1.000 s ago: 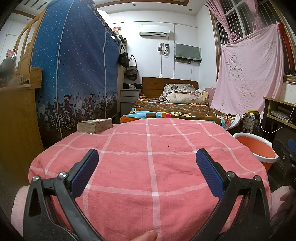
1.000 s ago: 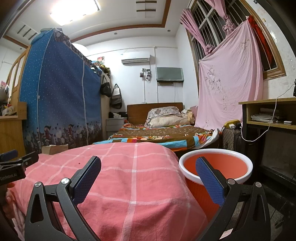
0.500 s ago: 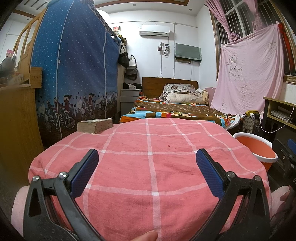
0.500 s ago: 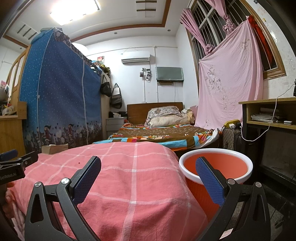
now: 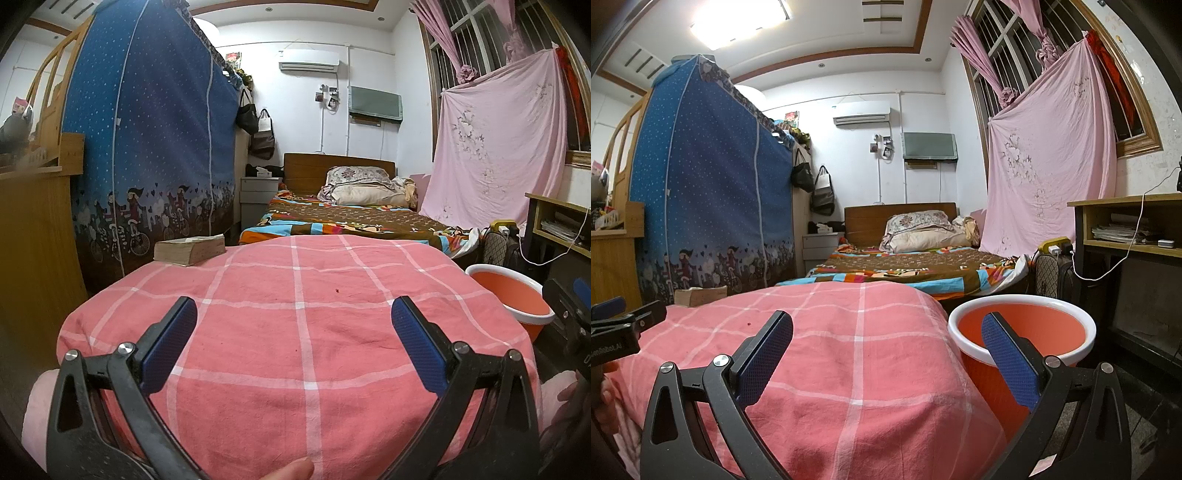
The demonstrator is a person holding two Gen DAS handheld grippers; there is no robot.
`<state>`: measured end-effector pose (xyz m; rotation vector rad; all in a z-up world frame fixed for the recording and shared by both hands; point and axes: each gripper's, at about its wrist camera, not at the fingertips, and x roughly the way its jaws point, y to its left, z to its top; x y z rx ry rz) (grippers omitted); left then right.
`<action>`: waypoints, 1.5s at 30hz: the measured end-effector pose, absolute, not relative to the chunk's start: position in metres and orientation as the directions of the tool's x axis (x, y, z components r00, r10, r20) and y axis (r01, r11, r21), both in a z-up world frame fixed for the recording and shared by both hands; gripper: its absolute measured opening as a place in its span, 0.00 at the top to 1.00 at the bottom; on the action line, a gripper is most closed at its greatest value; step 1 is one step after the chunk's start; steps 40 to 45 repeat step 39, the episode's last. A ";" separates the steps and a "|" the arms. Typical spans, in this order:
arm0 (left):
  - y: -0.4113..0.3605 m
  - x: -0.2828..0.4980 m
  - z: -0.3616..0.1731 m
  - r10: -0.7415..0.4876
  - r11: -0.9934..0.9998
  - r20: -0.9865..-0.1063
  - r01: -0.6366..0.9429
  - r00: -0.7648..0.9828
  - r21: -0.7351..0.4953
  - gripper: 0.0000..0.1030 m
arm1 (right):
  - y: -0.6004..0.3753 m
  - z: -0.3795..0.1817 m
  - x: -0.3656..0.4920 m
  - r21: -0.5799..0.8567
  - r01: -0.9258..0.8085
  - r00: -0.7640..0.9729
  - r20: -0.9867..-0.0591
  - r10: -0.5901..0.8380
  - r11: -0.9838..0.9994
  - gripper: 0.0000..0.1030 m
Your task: Collect trash
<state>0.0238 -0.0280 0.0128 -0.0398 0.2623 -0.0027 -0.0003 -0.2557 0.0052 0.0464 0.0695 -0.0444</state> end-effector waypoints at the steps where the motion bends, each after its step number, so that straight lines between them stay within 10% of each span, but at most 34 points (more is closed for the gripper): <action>1: -0.028 0.024 0.013 -0.008 0.999 -0.259 -0.002 0.966 -0.039 0.13 | -0.256 0.005 0.000 0.045 0.046 0.997 -0.071 -0.043 0.998 0.00; 45: -0.031 0.024 0.011 0.003 1.000 -0.275 -0.008 0.961 -0.018 0.13 | -0.251 -0.001 -0.002 0.043 0.042 0.996 -0.079 -0.039 0.998 0.00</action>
